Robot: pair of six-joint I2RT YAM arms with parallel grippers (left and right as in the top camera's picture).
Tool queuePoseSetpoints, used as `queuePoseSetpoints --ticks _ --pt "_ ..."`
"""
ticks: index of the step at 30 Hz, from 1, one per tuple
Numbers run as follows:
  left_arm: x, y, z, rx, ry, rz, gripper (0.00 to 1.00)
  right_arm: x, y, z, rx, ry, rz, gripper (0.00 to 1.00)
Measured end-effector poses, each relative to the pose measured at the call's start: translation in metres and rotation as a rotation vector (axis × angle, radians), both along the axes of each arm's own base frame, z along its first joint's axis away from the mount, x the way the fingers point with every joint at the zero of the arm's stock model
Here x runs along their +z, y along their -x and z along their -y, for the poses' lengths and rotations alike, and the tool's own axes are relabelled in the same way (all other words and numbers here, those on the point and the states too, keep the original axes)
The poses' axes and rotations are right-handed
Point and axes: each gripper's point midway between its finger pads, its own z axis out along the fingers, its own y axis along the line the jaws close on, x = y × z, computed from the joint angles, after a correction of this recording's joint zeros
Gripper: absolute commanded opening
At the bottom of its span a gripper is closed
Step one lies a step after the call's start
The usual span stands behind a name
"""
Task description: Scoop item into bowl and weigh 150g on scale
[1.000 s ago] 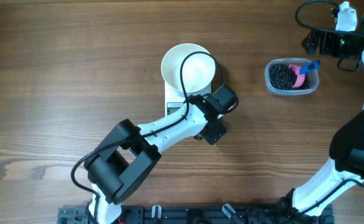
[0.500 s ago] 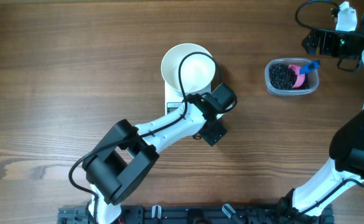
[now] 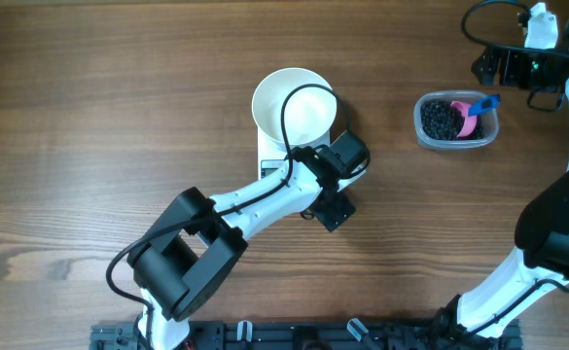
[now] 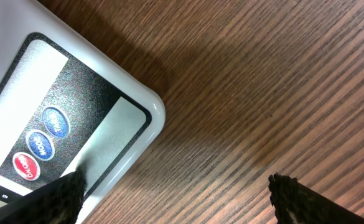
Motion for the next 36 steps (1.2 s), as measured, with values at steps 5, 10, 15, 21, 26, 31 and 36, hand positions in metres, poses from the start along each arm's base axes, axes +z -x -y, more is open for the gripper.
queuePoseSetpoints --ticks 5,10,15,21,26,31,36 --pt "-0.001 -0.003 -0.002 0.003 -0.014 0.017 1.0 0.0 0.0 0.0 0.0 0.0 0.0 1.0" --pt "-0.001 -0.007 -0.002 0.006 -0.02 0.031 1.0 0.0 0.0 0.0 0.0 0.0 0.0 1.0" --pt "-0.002 -0.009 -0.003 0.008 -0.028 0.038 1.0 0.0 0.0 0.0 0.0 0.0 0.0 1.0" --pt "-0.003 -0.011 -0.004 0.01 -0.034 0.044 1.0 0.0 0.0 0.0 0.0 0.0 0.0 1.0" --pt "-0.003 -0.012 -0.004 0.011 -0.038 0.048 1.0 0.0 0.0 0.0 0.0 0.0 0.0 1.0" --pt "-0.004 -0.015 -0.004 0.014 -0.047 0.058 1.0 0.0 0.0 0.0 0.0 0.0 0.0 1.0" --pt "-0.005 -0.017 -0.004 0.016 -0.053 0.066 1.0 0.0 0.0 0.0 0.0 0.0 0.0 1.0"
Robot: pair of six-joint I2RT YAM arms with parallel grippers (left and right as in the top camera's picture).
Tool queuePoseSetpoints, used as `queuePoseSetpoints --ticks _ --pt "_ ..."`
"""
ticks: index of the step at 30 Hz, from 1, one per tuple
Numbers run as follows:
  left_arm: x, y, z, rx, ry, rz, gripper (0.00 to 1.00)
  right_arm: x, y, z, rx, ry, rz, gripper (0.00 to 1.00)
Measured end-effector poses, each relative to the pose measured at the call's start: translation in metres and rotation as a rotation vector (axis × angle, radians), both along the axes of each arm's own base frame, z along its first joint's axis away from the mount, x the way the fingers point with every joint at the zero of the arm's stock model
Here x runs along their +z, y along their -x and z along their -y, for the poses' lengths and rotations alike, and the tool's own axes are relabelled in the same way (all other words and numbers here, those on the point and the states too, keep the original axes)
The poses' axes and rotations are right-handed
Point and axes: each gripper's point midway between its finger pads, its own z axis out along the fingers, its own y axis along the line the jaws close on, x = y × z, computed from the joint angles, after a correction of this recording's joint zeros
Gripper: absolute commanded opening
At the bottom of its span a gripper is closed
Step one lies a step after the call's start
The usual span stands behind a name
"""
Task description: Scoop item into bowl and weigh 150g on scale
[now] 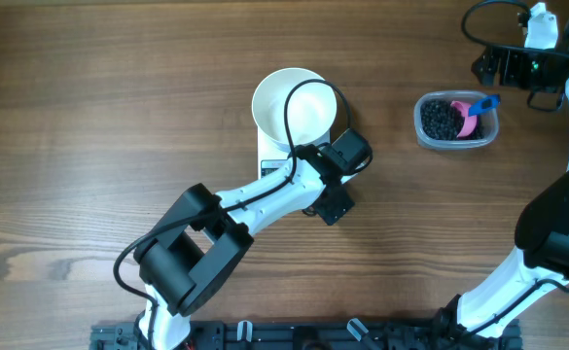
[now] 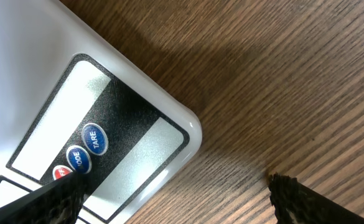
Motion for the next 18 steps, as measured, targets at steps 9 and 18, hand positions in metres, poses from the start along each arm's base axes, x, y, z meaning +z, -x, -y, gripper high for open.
queuePoseSetpoints --ticks 9,18 --pt "-0.0005 -0.0027 -0.001 0.006 -0.001 0.0 1.0 0.0 0.0 0.0001 0.0 0.0 0.0 1.0" --pt "-0.0005 -0.006 -0.0009 0.012 0.003 0.004 1.0 0.0 0.0 0.0001 0.0 0.0 0.0 1.0"
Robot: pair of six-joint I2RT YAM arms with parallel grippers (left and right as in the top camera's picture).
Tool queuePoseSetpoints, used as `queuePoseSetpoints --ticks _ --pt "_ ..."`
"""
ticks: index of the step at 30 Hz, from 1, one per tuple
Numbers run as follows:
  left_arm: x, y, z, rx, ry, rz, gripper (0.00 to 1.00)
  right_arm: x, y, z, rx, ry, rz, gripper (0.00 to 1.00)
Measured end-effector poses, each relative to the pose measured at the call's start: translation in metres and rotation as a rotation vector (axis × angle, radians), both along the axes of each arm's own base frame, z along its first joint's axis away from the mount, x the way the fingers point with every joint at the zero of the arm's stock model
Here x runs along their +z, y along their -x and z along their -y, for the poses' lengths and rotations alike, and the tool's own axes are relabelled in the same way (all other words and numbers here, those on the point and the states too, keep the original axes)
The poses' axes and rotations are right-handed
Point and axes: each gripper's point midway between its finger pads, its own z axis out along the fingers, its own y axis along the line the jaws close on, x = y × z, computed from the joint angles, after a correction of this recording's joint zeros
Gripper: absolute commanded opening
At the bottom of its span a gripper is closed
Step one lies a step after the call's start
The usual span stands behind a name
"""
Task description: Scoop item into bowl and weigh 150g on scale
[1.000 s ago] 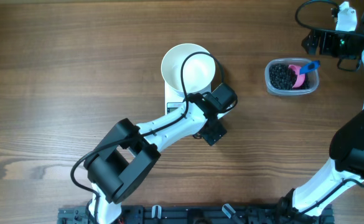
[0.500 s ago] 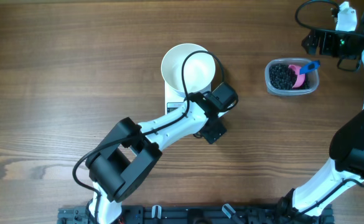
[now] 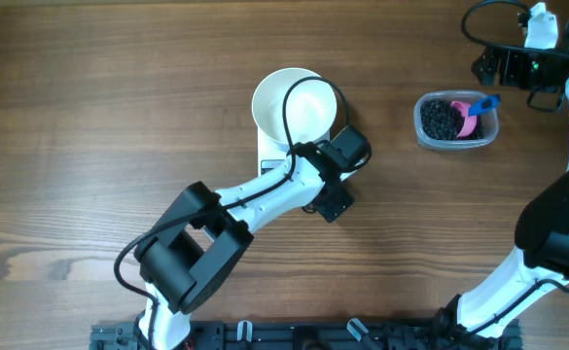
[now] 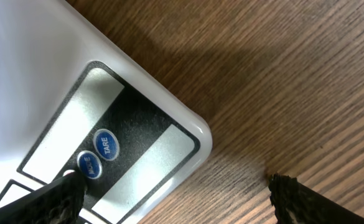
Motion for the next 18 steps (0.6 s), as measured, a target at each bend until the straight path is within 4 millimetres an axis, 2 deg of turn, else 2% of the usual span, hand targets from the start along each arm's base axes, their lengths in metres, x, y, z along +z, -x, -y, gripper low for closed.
queuePoseSetpoints --ticks 11,16,18 --pt "-0.002 -0.003 0.001 0.003 0.001 0.006 1.0 0.0 0.0 0.0 0.0 0.0 0.0 1.0" --pt "0.002 -0.028 -0.005 0.036 -0.018 0.095 1.0 0.0 0.0 0.0 0.0 0.0 0.0 1.0" --pt "0.002 -0.028 -0.005 0.035 -0.022 0.096 1.0 0.0 0.0 0.0 0.0 0.0 0.0 1.0"
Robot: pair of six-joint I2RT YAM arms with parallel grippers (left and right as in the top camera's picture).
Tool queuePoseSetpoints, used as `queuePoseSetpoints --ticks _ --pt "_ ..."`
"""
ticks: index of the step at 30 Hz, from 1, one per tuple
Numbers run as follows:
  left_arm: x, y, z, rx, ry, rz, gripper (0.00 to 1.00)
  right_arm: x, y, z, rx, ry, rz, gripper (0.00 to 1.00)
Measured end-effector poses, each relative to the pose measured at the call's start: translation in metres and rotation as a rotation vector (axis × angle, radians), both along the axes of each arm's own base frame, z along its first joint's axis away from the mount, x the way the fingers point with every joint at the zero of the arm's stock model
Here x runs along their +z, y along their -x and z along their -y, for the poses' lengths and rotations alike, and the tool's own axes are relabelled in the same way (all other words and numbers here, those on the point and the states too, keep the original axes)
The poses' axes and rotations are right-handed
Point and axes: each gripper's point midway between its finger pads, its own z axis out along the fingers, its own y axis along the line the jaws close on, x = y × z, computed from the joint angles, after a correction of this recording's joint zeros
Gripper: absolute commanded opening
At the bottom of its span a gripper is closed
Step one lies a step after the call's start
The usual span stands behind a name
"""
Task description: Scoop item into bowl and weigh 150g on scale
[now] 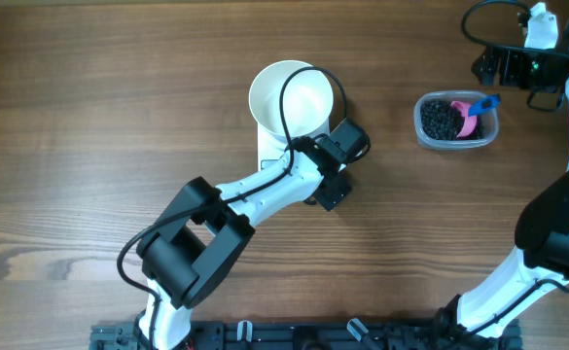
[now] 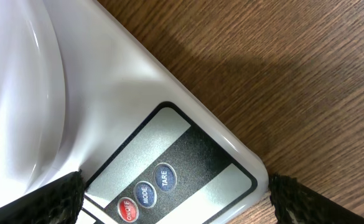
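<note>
A white bowl [image 1: 292,97] stands empty on the white scale [image 1: 269,157] at mid-table. My left gripper [image 1: 335,167] hangs open close over the scale's control panel [image 2: 188,168], one finger off each side. Between the fingers [image 2: 57,199] show the TARE button [image 2: 163,177], the MODE button [image 2: 144,194] and the red ON/OFF button [image 2: 127,210]. The bowl's rim [image 2: 20,93] fills the left of the wrist view. A clear tub of dark items [image 1: 449,122] holds a pink scoop with a blue handle [image 1: 475,109]. My right gripper [image 1: 488,66] sits behind the tub, its jaws unclear.
The right arm's white links run down the table's right edge. Black cable [image 1: 308,92] from the left arm loops over the bowl. Bare wood lies left of the scale and between the scale and the tub.
My left gripper has shifted further onto the scale toward the bowl. All three buttons and the bowl's rim now show between its open fingers. The right arm has not moved.
My left gripper first hung open over the scale's corner with the buttons at the lower left. At each later moment it stood a little further over the panel, and now the bowl's rim is in view. The tub, the scoop and the right arm stayed put.
</note>
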Motion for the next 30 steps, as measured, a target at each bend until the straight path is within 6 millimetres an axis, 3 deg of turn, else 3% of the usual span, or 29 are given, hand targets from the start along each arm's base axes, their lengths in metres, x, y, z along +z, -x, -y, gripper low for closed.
queuePoseSetpoints --ticks 5,11,13,17,19,22,24,27,30 --pt "0.003 0.008 0.004 -0.015 0.022 -0.029 1.0 0.0 0.0 0.0 0.0 0.0 0.0 0.99" --pt "0.016 0.069 0.04 -0.1 0.201 -0.235 1.0 0.0 0.0 0.0 0.0 0.0 0.0 1.0" --pt "0.039 0.081 0.045 -0.046 0.281 -0.277 1.0 0.0 0.0 0.0 0.0 0.0 0.0 1.0" --pt "0.103 0.085 0.043 0.06 0.417 -0.236 1.0 0.0 0.0 0.0 0.0 0.0 0.0 1.0" --pt "0.148 0.078 0.026 0.179 0.485 -0.146 1.0 0.0 0.0 0.0 0.0 0.0 0.0 1.0" --pt "0.174 0.054 -0.001 0.319 0.53 -0.041 1.0 0.0 0.0 0.0 0.0 0.0 0.0 1.0" --pt "0.196 0.027 -0.034 0.448 0.571 0.055 1.0 0.0 0.0 0.0 0.0 0.0 0.0 1.0" --pt "0.209 0.002 -0.094 0.627 0.562 0.11 1.0 0.0 0.0 0.0 0.0 0.0 0.0 1.0" --pt "0.202 -0.005 -0.154 0.801 0.488 0.109 1.0 0.0 0.0 0.0 0.0 0.0 0.0 1.0"
